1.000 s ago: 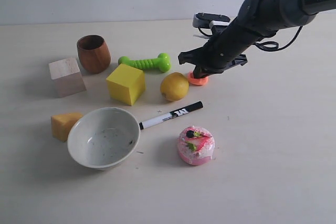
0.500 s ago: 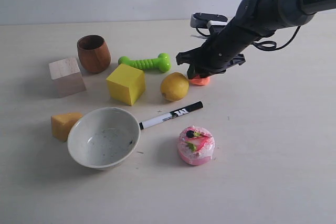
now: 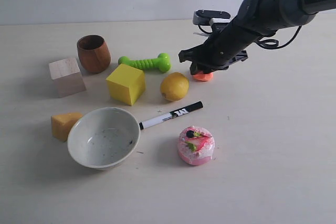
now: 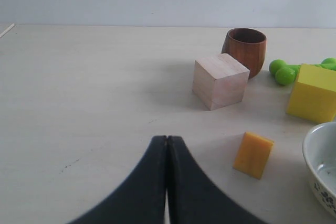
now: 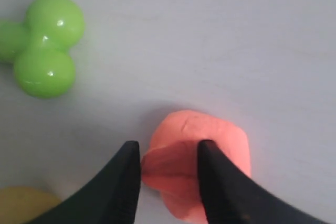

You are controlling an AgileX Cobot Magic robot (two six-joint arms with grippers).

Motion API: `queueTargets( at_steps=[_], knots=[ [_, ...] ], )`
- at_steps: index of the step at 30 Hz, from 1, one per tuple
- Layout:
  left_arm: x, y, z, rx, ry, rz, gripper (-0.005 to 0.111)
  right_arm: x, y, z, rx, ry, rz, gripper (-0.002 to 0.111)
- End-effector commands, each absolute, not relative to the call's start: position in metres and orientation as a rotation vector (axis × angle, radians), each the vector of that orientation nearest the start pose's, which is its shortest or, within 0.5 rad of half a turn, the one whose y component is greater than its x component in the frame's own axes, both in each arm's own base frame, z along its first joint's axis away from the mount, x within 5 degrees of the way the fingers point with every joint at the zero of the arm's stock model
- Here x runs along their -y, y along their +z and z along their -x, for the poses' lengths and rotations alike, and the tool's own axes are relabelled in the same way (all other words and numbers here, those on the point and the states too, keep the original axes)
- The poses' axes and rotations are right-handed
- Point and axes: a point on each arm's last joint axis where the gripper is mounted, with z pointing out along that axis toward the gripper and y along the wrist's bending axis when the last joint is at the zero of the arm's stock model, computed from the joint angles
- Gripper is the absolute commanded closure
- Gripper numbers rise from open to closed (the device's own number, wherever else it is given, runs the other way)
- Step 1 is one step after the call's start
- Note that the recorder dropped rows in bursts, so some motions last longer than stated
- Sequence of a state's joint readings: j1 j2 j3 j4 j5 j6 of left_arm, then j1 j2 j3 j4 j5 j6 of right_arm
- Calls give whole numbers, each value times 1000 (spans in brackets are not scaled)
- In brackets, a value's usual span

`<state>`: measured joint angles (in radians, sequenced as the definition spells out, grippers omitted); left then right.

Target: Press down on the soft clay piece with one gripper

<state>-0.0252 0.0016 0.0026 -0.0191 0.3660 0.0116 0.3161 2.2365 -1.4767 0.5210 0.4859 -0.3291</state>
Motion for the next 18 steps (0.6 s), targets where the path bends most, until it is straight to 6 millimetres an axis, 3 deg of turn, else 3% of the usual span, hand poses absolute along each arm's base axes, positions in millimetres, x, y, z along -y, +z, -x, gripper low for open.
queueTargets(
  at_steps=[1, 9, 18],
  knots=[
    [2, 181, -53, -1838, -35, -25, 107, -160, 105, -426, -2684, 451, 297, 77],
    [2, 181, -53, -1838, -35, -25, 107, -160, 104, -424, -2699, 461, 299, 106],
    [2, 181, -53, -1838, -35, -25, 107, -160, 105, -424, -2698, 461, 298, 106]
  ],
)
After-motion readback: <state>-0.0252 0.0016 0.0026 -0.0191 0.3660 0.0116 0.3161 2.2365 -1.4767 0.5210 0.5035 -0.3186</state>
